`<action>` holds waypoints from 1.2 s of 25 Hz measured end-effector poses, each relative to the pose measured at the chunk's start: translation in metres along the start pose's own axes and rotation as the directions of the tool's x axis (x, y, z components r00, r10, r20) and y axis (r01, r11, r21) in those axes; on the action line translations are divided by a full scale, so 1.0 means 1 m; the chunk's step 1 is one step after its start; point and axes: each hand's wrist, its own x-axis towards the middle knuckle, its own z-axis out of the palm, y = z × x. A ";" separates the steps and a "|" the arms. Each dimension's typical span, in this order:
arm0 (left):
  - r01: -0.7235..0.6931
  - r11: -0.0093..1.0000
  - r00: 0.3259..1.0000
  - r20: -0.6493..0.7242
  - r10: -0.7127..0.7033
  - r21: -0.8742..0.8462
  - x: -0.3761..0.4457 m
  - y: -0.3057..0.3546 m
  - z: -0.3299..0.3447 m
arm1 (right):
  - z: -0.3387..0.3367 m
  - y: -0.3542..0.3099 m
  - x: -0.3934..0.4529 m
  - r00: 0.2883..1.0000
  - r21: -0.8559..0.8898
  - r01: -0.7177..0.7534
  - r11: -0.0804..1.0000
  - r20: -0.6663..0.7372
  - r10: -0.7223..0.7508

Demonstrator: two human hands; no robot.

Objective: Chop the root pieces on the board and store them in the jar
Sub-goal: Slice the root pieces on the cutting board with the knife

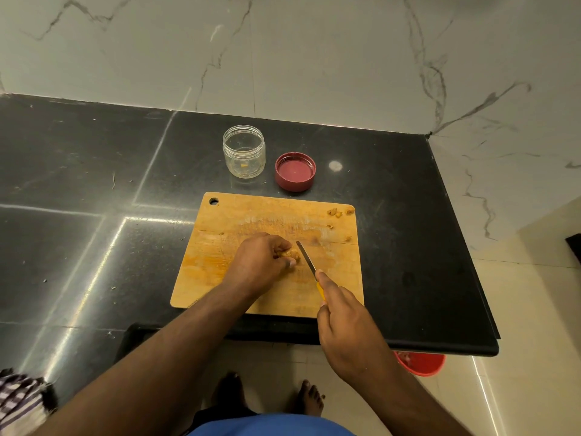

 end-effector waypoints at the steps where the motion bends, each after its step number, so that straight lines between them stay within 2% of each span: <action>1: -0.001 1.000 1.000 -0.002 0.001 0.001 0.000 0.000 0.000 | 0.001 0.000 0.001 1.000 -0.012 0.002 1.000 0.001 -0.002; 14: -0.022 1.000 1.000 0.005 0.022 0.006 0.005 0.003 0.001 | 0.003 -0.009 0.003 0.997 -0.178 0.022 0.984 0.082 -0.007; 23: -0.018 0.999 1.000 -0.009 0.018 0.040 0.003 0.003 0.002 | 0.004 -0.006 0.025 0.991 -0.145 -0.024 0.989 0.126 0.042; 30: 0.005 0.999 1.000 -0.009 -0.005 0.054 0.003 0.005 0.001 | 0.005 0.006 -0.014 0.993 -0.123 -0.048 0.991 0.098 0.060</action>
